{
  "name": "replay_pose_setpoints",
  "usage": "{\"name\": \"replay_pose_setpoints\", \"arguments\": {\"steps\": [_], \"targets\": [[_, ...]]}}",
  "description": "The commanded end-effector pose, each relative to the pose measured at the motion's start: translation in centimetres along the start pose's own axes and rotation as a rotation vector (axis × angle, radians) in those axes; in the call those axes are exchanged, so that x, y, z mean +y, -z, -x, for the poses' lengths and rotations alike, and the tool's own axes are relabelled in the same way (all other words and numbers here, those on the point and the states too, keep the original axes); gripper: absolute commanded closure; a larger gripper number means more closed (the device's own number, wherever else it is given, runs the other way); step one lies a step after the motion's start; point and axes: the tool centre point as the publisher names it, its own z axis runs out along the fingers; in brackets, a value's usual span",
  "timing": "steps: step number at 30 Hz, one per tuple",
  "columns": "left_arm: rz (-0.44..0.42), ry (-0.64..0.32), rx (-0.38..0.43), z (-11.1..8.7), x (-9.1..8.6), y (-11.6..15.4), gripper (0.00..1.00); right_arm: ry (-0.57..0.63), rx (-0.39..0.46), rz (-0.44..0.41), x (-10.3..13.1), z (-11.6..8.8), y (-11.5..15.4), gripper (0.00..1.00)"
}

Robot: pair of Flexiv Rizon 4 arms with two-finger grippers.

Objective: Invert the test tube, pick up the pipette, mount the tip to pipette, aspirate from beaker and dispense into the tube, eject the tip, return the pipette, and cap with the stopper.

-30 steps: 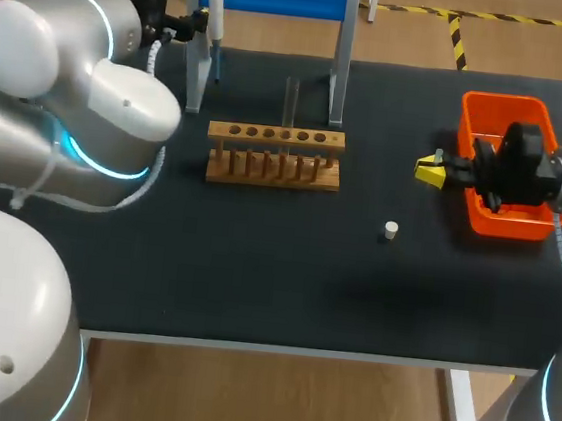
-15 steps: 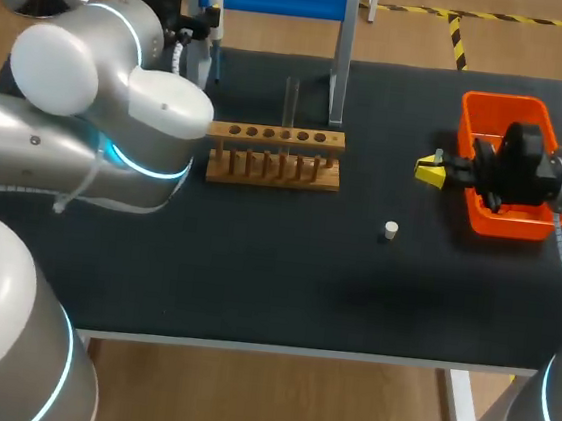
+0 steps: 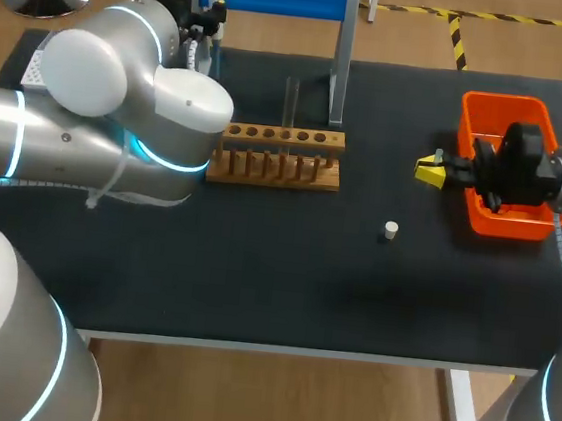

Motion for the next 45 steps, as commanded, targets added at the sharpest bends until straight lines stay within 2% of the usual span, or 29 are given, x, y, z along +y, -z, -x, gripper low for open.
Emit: {"name": "replay_pose_setpoints", "arguments": {"steps": [1,15,16,17,18,20,22,23,27,31,34,38,41,45], "targets": [[-0.004,-0.006,-0.007,-0.7,0.0,-1.9,0.00,0.000,-0.001,-0.002,0.1,-0.1,0.1,1.00],[-0.012,0.015,-0.011,-0.8,-0.3,-4.7,0.00,0.000,-0.001,-0.002,0.1,-0.1,0.1,1.00],[-0.012,0.015,-0.011,-0.8,-0.3,-4.8,0.07,0.000,-0.001,-0.002,0.1,-0.1,0.1,1.00],[-0.012,0.015,-0.011,-0.8,-0.3,-4.8,0.10,0.000,-0.001,-0.002,0.1,-0.1,0.1,1.00],[-0.012,0.016,-0.011,-0.9,-0.3,-4.9,0.19,0.000,-0.001,-0.002,0.1,-0.1,0.1,1.00],[-0.011,0.016,-0.012,-0.9,-0.3,-5.1,0.21,0.000,-0.001,-0.002,0.1,-0.1,0.1,1.00],[-0.012,0.017,-0.012,-0.9,-0.3,-5.2,0.29,0.000,-0.001,-0.002,0.1,-0.1,0.1,1.00],[-0.011,0.016,-0.012,-1.0,-0.3,-5.3,0.42,0.000,-0.001,-0.002,0.1,-0.1,0.1,1.00],[-0.008,0.016,-0.011,-1.0,-0.2,-5.6,0.38,0.000,-0.001,-0.002,0.1,-0.1,0.1,1.00],[-0.005,0.019,-0.011,-1.0,-0.1,-6.0,0.40,0.000,-0.001,-0.002,0.1,-0.1,0.1,1.00],[-0.002,0.019,-0.010,-1.0,-0.1,-6.3,0.37,0.000,-0.001,-0.002,0.1,-0.1,0.1,1.00],[0.000,0.021,-0.012,-0.8,0.0,-6.6,0.41,0.000,-0.001,-0.002,0.1,-0.1,0.1,1.00],[0.001,0.023,-0.012,-0.8,0.0,-6.8,0.51,0.000,-0.001,-0.002,0.1,-0.1,0.1,1.00],[0.003,0.025,-0.011,-0.9,0.1,-7.2,0.52,0.000,-0.001,-0.002,0.1,-0.1,0.1,1.00]]}}
